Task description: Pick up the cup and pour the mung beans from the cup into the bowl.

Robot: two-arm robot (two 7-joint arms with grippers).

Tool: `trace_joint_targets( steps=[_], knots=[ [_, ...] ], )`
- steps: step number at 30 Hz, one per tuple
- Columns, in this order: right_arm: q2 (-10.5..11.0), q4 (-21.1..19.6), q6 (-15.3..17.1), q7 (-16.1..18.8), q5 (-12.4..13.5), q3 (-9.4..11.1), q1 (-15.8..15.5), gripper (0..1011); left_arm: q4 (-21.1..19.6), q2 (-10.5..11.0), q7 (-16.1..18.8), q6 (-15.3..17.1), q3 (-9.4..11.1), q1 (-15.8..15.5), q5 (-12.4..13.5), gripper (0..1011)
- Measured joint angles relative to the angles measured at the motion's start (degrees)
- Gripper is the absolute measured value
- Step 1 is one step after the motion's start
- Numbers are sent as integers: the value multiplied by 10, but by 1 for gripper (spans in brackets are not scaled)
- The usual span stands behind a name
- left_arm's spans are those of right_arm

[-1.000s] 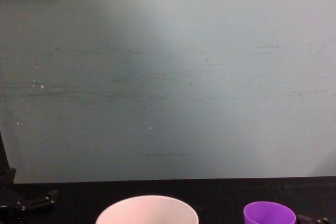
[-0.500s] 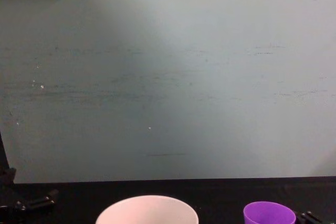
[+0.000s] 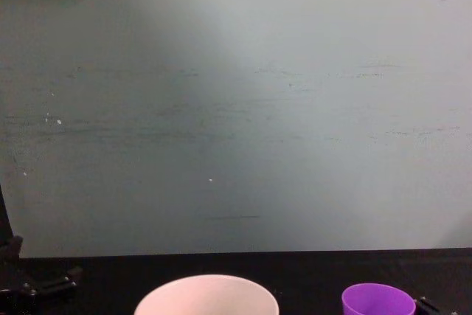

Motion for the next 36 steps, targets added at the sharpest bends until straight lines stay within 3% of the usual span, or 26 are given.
trace_joint_targets(
  steps=[5,9,13,20,29,36],
  knots=[
    [-7,2,2,-1,-6,5,0,927,0,0,0,0,0,0,0,1000],
    [-12,2,5,-1,-9,11,-1,800,0,0,0,0,0,0,0,1000],
    [-16,-1,8,0,-14,16,-3,759,0,0,0,0,0,0,0,1000],
    [-14,-35,14,0,-30,27,-5,735,0,0,0,0,0,0,0,1000],
    [-18,-88,49,10,-28,47,2,731,0,0,0,0,0,0,0,1000],
    [-33,-98,68,14,-22,62,7,731,0,0,0,0,0,0,0,1000]
  ],
)
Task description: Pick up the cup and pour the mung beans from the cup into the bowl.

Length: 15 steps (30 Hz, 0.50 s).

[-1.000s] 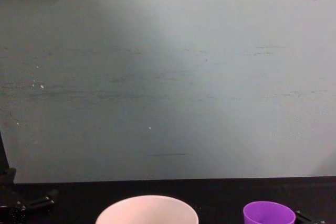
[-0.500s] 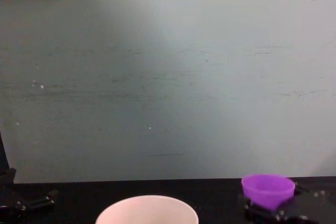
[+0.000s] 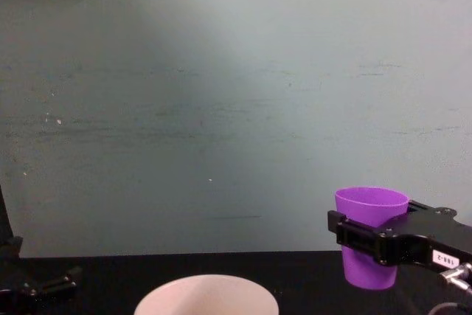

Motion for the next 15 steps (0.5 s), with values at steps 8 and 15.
trace_joint_targets(
  steps=[8,15],
  knots=[
    [0,0,0,0,0,0,0,731,0,0,0,0,0,0,0,1000],
    [1,-1,0,0,0,-1,0,731,0,0,0,0,0,0,0,1000]
  ],
)
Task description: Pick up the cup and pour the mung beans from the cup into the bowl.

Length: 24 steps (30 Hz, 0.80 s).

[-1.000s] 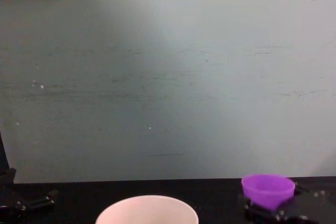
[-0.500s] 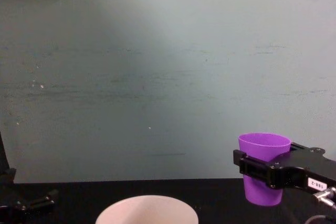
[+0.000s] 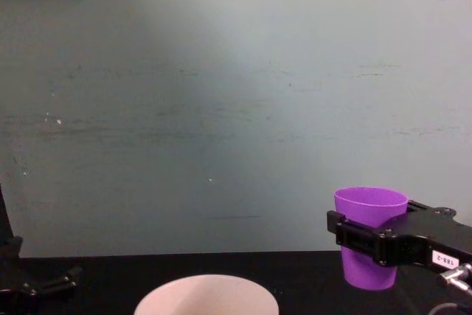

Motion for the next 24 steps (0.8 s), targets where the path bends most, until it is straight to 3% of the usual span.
trace_joint_targets(
  steps=[24],
  knots=[
    [1,0,-1,0,0,-1,0,731,0,0,0,0,0,0,0,1000]
  ],
)
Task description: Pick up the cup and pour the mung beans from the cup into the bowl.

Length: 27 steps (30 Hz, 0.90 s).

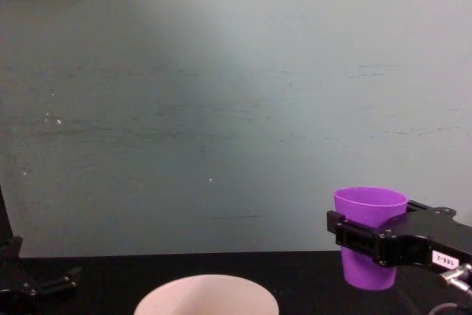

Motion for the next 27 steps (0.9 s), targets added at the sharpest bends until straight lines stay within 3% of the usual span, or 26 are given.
trace_joint_targets(
  steps=[27],
  knots=[
    [0,0,0,0,0,0,0,731,0,0,0,0,0,0,0,1000]
  ],
)
